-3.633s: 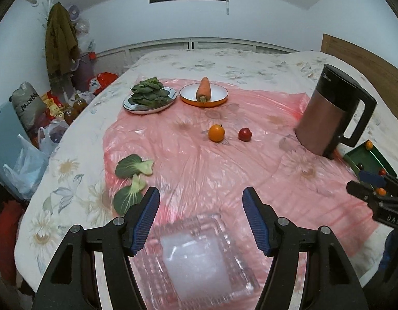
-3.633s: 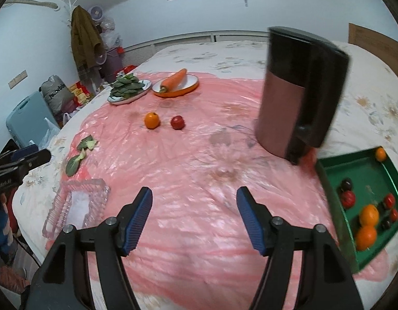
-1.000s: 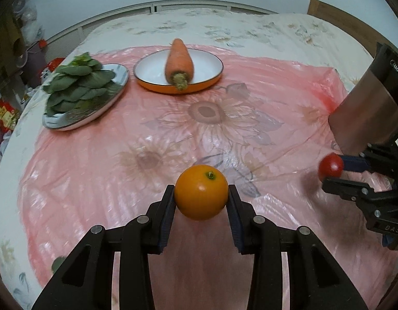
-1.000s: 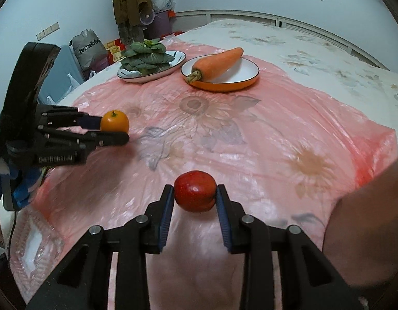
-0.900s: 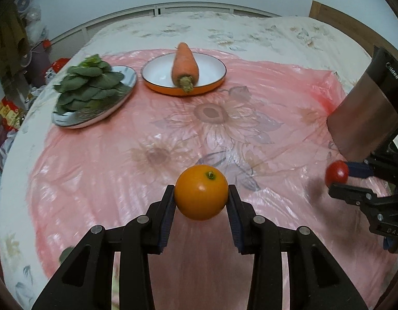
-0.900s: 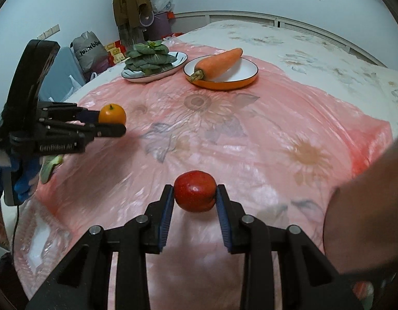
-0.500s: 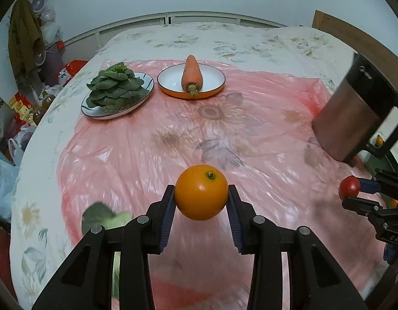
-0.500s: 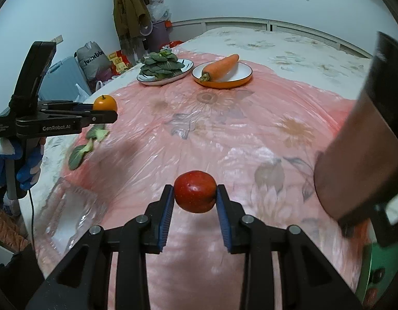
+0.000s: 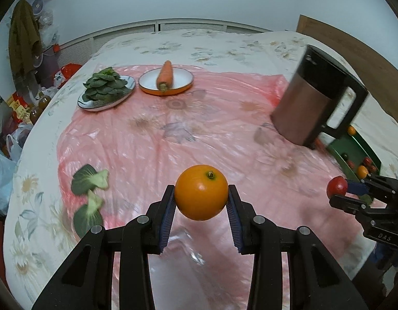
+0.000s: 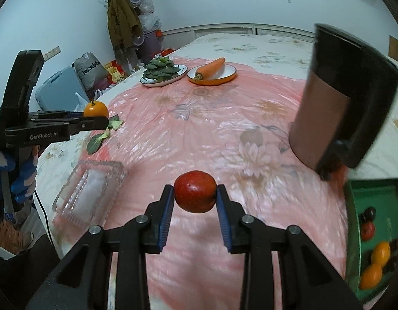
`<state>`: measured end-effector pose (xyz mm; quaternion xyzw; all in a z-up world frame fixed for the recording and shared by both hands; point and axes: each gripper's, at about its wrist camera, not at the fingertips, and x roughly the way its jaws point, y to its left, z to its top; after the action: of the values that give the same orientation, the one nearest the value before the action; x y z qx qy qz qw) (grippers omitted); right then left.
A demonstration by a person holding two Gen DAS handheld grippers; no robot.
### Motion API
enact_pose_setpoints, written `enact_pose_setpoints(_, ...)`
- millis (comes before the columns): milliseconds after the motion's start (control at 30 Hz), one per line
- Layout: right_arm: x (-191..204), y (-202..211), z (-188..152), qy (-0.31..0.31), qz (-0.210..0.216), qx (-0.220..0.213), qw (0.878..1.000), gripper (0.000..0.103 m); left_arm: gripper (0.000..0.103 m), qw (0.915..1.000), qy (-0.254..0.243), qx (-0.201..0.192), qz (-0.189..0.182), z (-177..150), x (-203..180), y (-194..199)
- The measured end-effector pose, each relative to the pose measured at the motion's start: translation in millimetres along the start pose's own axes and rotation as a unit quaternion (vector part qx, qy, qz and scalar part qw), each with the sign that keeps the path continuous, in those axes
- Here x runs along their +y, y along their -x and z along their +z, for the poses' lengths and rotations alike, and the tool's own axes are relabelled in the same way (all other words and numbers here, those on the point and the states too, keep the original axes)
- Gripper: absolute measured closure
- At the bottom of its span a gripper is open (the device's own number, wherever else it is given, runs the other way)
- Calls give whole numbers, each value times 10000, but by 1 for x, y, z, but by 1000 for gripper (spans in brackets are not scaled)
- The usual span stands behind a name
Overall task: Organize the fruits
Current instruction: 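Carry the orange and red apple over the green tray with both tools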
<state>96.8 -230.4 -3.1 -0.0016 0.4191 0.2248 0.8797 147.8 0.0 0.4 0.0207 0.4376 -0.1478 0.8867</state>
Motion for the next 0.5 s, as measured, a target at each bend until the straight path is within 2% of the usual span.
enact_pose_setpoints(267,-17,42,-34,-243,-248,-139,9993,76,69,9996,-148,38,-245,-25,-49,15)
enact_pose_setpoints(500,-53,75,-67,-596,-534,-229,9965,76,69,9982,-330,57,-496,-32,-99,18)
